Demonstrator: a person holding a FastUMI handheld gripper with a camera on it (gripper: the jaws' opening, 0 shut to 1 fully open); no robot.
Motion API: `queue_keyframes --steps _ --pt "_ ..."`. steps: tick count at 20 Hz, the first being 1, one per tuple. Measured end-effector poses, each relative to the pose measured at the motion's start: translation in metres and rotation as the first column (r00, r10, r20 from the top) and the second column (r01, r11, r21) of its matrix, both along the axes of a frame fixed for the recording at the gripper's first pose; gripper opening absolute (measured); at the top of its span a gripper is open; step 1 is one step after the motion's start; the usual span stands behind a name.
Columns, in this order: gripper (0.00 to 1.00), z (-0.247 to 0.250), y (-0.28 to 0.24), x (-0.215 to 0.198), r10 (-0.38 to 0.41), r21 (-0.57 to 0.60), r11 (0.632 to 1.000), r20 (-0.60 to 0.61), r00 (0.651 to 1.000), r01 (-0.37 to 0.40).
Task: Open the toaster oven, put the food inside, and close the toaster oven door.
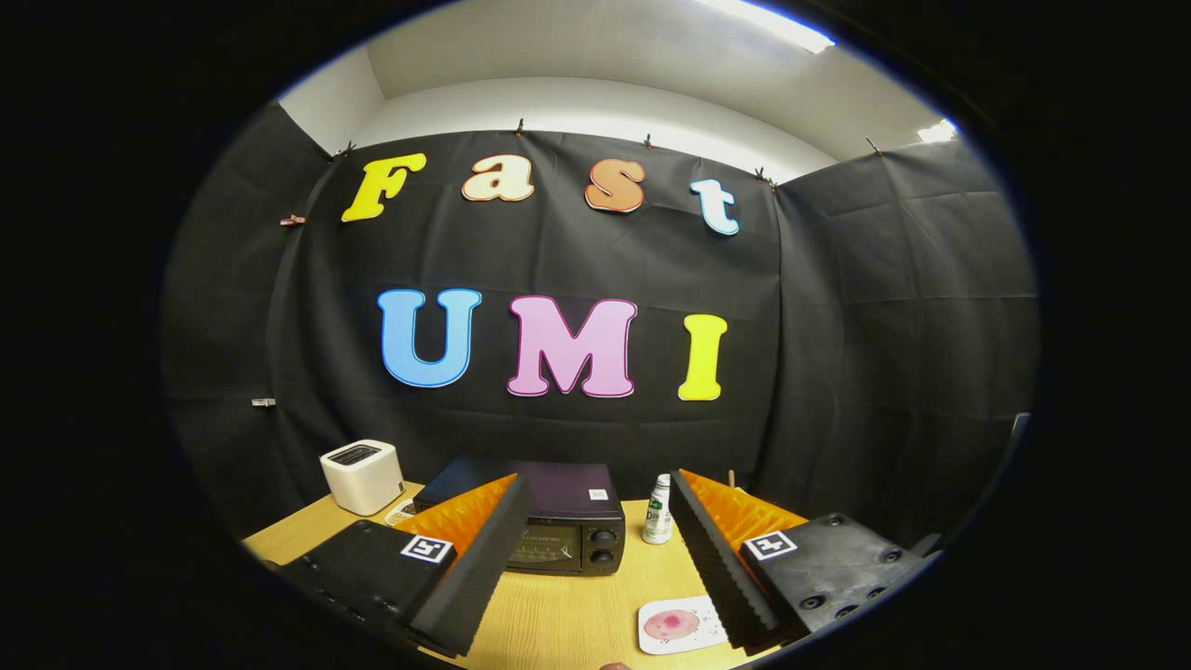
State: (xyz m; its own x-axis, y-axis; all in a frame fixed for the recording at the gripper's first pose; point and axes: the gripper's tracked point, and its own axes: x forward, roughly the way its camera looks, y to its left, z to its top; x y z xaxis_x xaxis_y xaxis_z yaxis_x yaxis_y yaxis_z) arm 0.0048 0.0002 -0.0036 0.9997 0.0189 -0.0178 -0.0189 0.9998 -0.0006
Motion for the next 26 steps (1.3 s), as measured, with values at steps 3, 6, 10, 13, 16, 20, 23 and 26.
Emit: queue_keyframes --steps 3,6,10,13,16,20,23,26 --pt "0.98 -0.004 0.0 0.006 0.006 -0.001 1.0 -0.013 1.0 -0.006" --pt "0.98 -0.012 0.005 0.016 0.021 0.005 1.0 -0.036 0.999 -0.02" --pt "0.98 -0.019 0.016 0.033 0.049 0.007 0.999 -0.056 0.997 -0.049" --pt "0.98 -0.026 0.025 0.044 0.073 0.03 0.997 -0.074 0.995 -0.071" --pt "0.98 -0.038 0.038 0.061 0.094 0.023 0.996 -0.092 0.991 -0.092" --pt "0.98 -0.06 0.058 0.087 0.105 0.03 0.994 -0.125 0.987 -0.102" --pt "0.98 -0.083 0.077 0.111 0.106 0.051 0.994 -0.166 0.98 -0.099" --pt "0.98 -0.109 0.097 0.138 0.106 0.061 0.994 -0.208 0.972 -0.095"
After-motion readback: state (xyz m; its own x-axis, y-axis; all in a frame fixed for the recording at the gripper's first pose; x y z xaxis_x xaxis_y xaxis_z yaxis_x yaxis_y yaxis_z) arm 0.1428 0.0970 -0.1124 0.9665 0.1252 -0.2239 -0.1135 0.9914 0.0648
